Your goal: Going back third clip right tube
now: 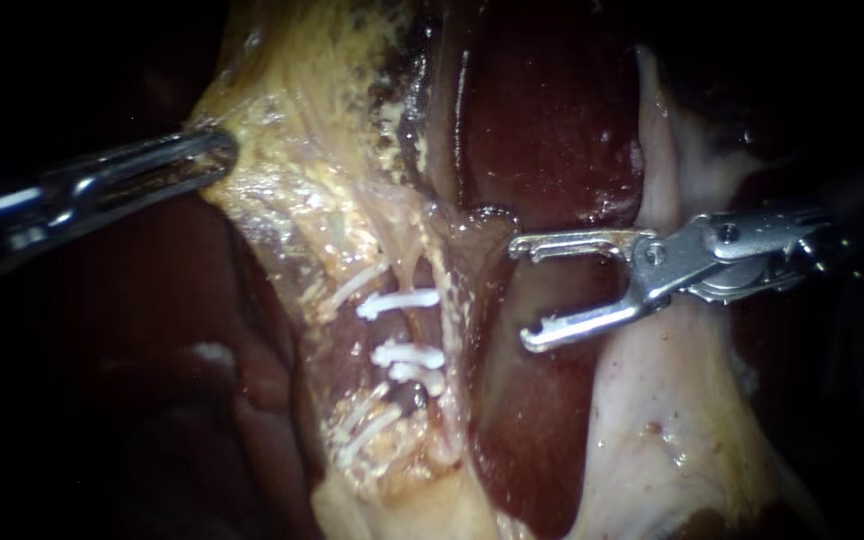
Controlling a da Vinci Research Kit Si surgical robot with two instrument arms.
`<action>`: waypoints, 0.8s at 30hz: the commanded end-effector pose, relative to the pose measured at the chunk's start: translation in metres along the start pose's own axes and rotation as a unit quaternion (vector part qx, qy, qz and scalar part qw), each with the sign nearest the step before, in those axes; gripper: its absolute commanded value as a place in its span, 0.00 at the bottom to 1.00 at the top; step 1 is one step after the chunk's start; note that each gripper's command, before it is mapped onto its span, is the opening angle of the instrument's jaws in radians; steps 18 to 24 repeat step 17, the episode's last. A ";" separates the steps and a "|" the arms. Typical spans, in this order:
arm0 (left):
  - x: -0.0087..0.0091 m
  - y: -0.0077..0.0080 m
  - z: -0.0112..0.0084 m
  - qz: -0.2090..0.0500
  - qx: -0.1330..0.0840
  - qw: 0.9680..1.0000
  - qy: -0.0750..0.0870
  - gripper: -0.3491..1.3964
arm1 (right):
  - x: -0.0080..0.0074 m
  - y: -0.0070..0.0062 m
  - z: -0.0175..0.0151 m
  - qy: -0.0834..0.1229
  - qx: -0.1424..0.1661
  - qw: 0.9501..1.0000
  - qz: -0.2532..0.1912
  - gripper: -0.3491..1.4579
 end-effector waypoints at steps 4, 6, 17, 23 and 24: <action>0.0004 -0.0007 0.0015 0.001 0.004 1.000 0.004 0.00 | 0.0003 -0.0003 0.0000 0.000 0.001 1.000 0.000 0.52; 0.0004 -0.0011 0.0019 0.001 0.006 1.000 0.004 0.00 | 0.0004 -0.0003 0.0000 0.000 0.001 1.000 -0.003 0.53; 0.0004 -0.0014 0.0017 0.001 0.009 1.000 0.005 0.00 | 0.0006 -0.0003 0.0000 0.000 0.001 1.000 -0.002 0.53; 0.0004 -0.0014 0.0017 0.001 0.009 1.000 0.005 0.00 | 0.0006 -0.0003 0.0000 0.000 0.001 1.000 -0.002 0.53; 0.0004 -0.0014 0.0017 0.001 0.009 1.000 0.005 0.00 | 0.0006 -0.0003 0.0000 0.000 0.001 1.000 -0.002 0.53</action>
